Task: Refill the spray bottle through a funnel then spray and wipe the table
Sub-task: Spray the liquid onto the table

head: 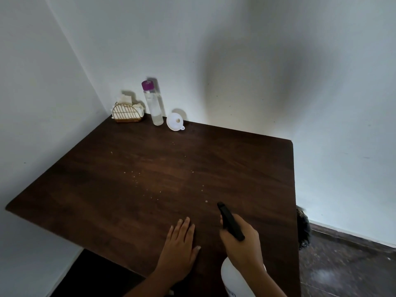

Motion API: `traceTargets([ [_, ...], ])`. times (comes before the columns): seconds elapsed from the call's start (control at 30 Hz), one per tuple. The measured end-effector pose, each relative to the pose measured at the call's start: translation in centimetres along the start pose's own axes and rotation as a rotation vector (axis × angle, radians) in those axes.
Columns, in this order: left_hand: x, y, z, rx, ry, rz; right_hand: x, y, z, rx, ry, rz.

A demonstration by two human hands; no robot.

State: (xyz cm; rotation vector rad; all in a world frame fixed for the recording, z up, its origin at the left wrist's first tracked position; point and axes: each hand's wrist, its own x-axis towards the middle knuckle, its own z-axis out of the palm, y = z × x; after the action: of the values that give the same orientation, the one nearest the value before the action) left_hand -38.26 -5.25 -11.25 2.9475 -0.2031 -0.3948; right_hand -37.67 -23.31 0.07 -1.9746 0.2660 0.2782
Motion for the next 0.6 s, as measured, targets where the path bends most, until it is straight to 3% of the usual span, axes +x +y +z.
traceTargets([
  [0.6,-0.2,-1.0,-0.5,0.014,-0.019,0.092,0.4,-0.7,1.2,-0.013,0.010,-0.041],
])
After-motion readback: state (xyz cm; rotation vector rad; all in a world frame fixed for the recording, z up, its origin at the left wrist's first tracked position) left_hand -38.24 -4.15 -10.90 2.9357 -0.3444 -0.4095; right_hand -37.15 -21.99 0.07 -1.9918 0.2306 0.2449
